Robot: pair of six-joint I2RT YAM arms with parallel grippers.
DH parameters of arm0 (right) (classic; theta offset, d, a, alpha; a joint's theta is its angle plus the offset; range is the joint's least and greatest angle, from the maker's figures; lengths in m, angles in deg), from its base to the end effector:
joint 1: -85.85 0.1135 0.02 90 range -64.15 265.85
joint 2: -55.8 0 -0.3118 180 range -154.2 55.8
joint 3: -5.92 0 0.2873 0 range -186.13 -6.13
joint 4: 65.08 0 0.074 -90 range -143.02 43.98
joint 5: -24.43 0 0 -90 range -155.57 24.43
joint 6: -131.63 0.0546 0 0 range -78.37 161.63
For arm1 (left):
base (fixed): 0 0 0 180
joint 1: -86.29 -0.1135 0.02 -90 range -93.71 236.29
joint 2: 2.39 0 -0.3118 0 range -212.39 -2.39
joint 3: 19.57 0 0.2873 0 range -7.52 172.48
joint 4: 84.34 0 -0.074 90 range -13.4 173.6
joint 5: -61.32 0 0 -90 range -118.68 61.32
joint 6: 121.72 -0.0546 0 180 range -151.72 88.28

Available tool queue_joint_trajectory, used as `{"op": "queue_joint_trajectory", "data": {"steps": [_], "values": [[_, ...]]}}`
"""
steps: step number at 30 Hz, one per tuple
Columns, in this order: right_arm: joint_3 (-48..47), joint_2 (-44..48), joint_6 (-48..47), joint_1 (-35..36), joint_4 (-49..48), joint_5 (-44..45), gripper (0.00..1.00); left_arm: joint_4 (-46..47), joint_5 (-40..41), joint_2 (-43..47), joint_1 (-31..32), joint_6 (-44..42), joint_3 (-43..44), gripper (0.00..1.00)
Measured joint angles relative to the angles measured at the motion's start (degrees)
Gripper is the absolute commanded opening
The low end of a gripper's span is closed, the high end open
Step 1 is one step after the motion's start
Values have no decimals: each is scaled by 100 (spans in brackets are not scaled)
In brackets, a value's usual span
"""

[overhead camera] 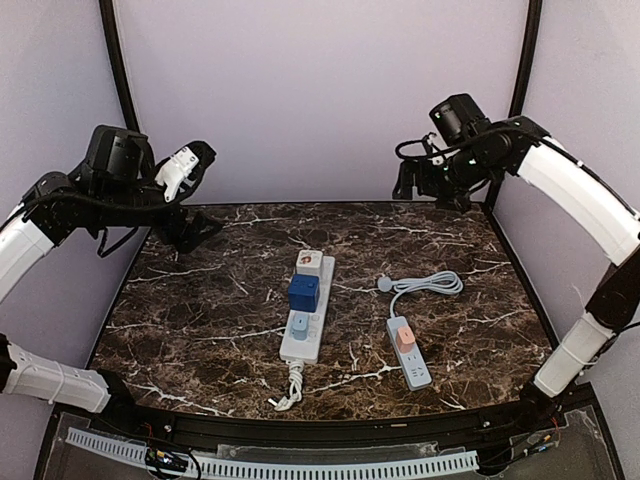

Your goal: Insert the plug

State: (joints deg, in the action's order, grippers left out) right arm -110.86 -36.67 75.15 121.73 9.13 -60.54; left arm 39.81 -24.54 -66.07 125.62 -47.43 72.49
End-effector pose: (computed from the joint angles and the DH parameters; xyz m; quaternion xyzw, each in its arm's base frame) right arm 0.3090 0.2176 0.4451 -0.0043 0.9386 0.1611 0.3051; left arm 0.1947 -0.1544 0.4703 0.3781 0.7662 -0.0759 0.5140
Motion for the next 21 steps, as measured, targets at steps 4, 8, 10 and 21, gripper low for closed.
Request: {"op": "queue_joint_trajectory", "data": {"steps": [4, 8, 10, 21], "values": [[660, 581, 116, -326, -566, 9, 99, -181, 256, -92, -402, 52, 31, 99], [1679, 1193, 256, -566, -1349, -50, 99, -273, 341, -79, -881, 249, 13, 99], [2087, 1408, 313, -632, -1644, -28, 99, -269, 358, -37, -1145, 363, -61, 99], [2881, 2310, 348, -881, -2605, 1224, 99, 328, -92, 302, -2758, 1493, -1388, 99]]}}
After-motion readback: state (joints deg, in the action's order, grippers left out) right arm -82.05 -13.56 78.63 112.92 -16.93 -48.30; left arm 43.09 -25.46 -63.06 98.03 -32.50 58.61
